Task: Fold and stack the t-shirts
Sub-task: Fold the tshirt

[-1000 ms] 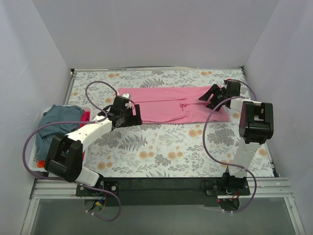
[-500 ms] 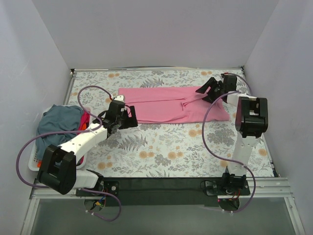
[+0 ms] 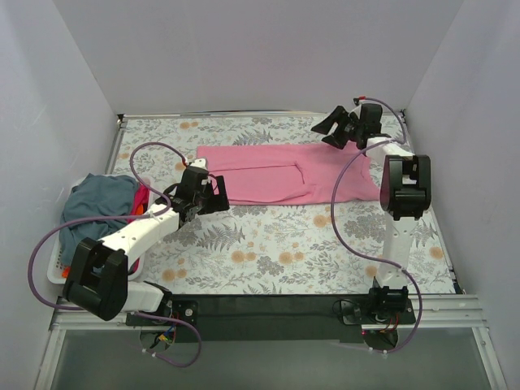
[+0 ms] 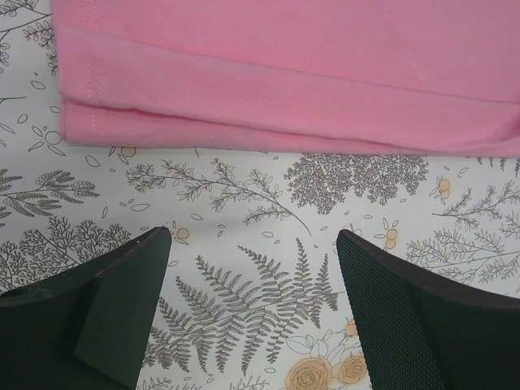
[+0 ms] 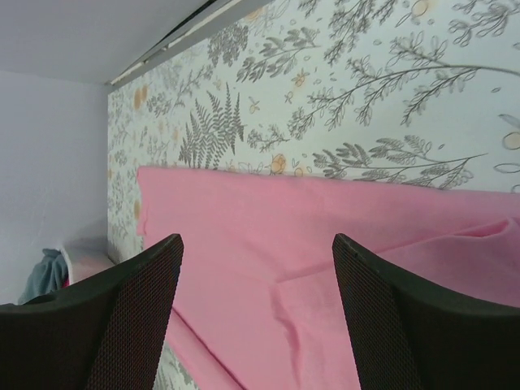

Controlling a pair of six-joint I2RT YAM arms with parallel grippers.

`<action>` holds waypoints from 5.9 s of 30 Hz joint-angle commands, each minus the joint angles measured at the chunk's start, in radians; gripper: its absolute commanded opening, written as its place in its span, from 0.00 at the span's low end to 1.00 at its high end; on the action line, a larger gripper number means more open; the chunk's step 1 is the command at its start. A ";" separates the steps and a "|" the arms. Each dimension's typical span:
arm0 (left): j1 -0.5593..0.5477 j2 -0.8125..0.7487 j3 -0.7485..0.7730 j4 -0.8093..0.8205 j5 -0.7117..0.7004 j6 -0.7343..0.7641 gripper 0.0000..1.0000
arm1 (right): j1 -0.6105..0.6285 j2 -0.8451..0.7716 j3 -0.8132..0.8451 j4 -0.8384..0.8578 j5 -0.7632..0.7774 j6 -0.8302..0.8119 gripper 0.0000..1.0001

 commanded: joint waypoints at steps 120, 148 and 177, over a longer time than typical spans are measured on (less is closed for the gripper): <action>0.281 0.384 0.372 -0.255 -0.089 -0.101 0.03 | 0.344 -0.290 -0.440 -0.113 0.140 -0.202 0.47; 0.210 0.330 0.334 -0.189 0.099 -0.126 0.45 | 0.330 -0.230 -0.351 -0.113 0.108 -0.240 0.47; 0.304 0.364 0.357 -0.174 0.068 -0.120 0.62 | 0.056 -0.518 -0.558 -0.176 0.190 -0.304 0.48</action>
